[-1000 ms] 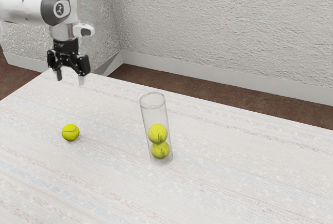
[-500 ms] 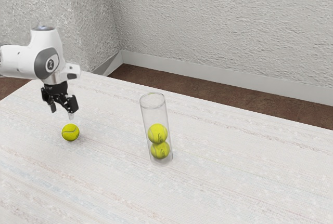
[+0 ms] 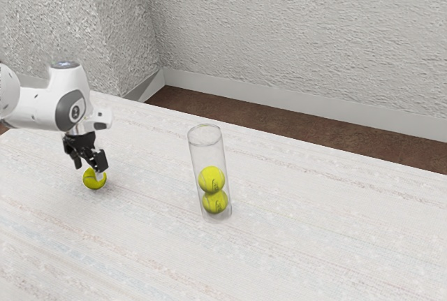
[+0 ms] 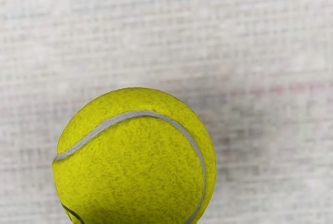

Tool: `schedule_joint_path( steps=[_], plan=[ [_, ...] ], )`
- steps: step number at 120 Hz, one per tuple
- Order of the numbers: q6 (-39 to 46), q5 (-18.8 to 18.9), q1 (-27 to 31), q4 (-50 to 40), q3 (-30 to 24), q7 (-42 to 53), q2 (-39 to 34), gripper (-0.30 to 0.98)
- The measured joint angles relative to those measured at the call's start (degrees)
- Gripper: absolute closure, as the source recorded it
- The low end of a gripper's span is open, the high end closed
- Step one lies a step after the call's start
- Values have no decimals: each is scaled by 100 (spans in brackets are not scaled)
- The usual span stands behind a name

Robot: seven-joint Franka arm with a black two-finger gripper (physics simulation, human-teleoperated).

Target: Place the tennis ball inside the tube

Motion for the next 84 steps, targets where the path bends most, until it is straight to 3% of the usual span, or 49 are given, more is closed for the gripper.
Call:
schedule_joint_path(
  steps=[84],
  plan=[
    [154,-81,24,497,84,356,805,0]
  ],
)
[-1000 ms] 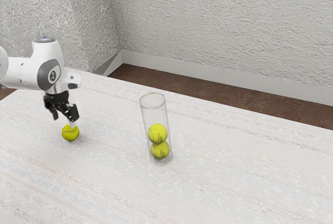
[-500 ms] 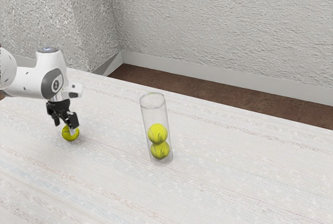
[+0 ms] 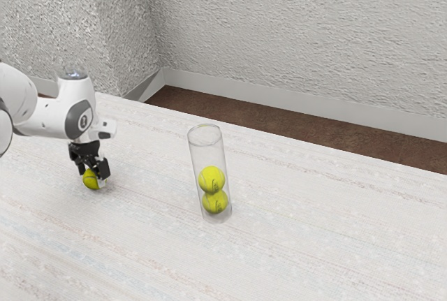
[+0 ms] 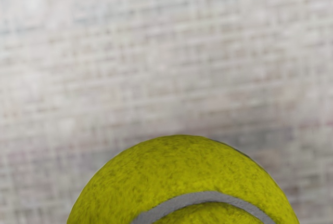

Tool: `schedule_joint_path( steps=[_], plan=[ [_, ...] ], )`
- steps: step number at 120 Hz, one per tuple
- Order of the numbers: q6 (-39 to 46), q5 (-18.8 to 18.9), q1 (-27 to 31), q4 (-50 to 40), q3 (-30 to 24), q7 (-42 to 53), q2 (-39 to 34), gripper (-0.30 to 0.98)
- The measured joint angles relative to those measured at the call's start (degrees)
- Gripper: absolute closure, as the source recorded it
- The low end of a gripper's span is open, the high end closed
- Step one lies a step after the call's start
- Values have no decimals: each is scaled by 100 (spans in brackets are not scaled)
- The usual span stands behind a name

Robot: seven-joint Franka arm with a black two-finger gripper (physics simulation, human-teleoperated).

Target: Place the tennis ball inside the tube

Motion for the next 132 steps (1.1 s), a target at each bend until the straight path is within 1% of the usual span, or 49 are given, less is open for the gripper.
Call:
schedule_joint_path(
  steps=[46,62,94,106,132],
  plan=[
    [16,-158,-8,123,-35,71,146,1],
    [10,-170,-9,122,-35,85,142,8],
    [-38,-166,-9,113,-35,101,108,32],
    [-35,-134,-9,113,-35,80,96,35],
    [-98,-94,-15,112,-32,32,-17,36]
  ],
)
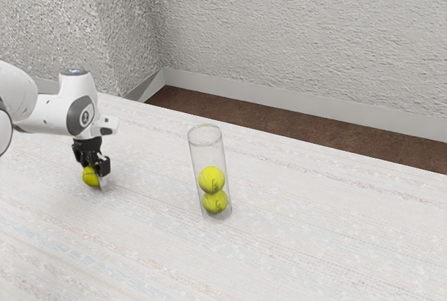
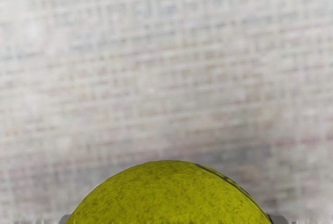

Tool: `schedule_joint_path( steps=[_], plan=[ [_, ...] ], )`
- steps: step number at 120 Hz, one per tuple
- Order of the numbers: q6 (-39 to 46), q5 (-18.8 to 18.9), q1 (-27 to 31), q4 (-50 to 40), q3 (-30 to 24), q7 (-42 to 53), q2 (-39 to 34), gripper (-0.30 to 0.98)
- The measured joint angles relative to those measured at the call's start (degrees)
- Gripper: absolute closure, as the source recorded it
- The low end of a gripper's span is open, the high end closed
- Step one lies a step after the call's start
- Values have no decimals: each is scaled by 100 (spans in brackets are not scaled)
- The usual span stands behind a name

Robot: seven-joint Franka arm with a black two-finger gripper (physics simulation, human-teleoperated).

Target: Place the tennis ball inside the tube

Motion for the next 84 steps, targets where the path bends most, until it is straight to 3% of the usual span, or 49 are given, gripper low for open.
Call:
schedule_joint_path(
  steps=[46,84],
  plan=[
    [-747,45,-17,443,-125,-98,-1041,38],
    [-2085,-10,-29,1582,-1294,-604,-1147,38]
  ],
)
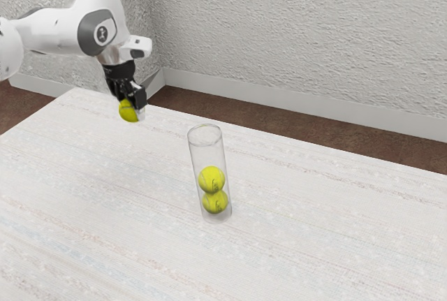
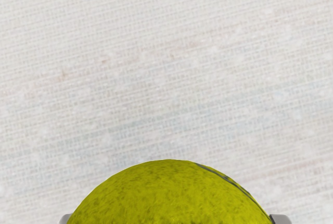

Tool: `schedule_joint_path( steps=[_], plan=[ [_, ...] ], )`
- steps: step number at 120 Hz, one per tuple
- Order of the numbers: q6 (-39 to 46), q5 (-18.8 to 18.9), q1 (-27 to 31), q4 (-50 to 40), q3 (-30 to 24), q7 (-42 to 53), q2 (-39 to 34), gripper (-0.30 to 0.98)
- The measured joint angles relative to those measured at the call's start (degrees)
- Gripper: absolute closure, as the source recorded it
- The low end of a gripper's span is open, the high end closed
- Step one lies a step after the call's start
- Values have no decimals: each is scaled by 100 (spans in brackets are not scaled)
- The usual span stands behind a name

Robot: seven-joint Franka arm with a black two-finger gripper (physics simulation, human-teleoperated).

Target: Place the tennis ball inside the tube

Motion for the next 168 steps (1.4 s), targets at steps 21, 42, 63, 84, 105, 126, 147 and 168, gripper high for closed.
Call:
schedule_joint_path(
  steps=[21,42,63,84,105,126,147,168],
  plan=[
    [-528,-7,-17,653,-709,-492,135,38],
    [-920,15,-246,1044,-1144,-1058,331,38],
    [-1062,69,-609,1350,-1171,-1521,487,38],
    [-1106,118,-942,1607,-1144,-1890,684,38],
    [-1125,155,-1184,1591,-1062,-2182,600,38],
    [-1018,186,-1251,944,-1018,-2421,170,38],
    [-852,190,-1263,556,-1016,-2612,-96,38],
    [-780,189,-1262,434,-1021,-2759,-182,36]
  ],
)
